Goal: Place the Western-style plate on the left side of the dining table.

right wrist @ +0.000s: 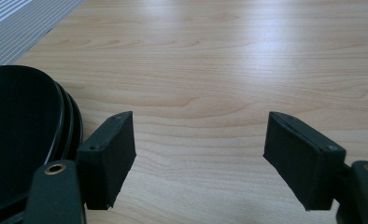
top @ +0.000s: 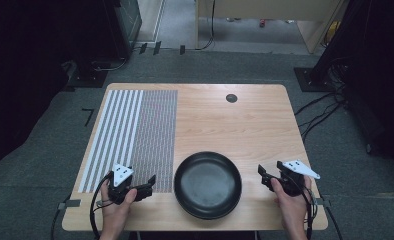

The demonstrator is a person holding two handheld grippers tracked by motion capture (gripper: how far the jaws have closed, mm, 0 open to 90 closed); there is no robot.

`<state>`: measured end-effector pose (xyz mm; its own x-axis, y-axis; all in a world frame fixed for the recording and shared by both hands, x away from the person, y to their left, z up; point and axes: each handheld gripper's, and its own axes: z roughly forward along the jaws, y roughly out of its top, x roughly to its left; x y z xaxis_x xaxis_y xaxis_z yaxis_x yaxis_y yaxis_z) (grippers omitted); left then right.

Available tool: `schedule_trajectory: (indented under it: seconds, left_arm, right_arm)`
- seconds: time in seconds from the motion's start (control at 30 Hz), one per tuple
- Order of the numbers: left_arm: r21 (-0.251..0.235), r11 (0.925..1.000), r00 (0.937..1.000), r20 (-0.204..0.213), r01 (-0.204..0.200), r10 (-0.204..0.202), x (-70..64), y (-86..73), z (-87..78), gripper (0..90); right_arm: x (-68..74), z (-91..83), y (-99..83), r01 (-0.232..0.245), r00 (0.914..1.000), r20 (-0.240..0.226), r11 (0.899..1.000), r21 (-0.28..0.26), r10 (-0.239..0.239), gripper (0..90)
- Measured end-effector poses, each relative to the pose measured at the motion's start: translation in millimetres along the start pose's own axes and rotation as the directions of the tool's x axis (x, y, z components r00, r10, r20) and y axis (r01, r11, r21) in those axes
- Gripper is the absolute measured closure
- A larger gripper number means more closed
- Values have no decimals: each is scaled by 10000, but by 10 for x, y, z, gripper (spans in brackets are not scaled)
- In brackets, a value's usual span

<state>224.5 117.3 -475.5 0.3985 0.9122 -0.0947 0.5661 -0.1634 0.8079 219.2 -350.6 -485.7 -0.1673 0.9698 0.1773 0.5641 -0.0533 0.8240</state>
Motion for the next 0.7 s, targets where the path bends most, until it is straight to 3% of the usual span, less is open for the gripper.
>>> schedule_trajectory:
  seconds: [0.57,0.7]
  left_arm:
    - [21,9999,9990,438,-107,106,-149,20,69,102]
    - [-48,9999,9981,596,-120,122,-201,24,85,103]
  right_arm:
    - [195,57,7,-358,9986,-392,9989,-286,347,332]
    - [283,77,1,-279,9985,-490,9990,-361,261,406]
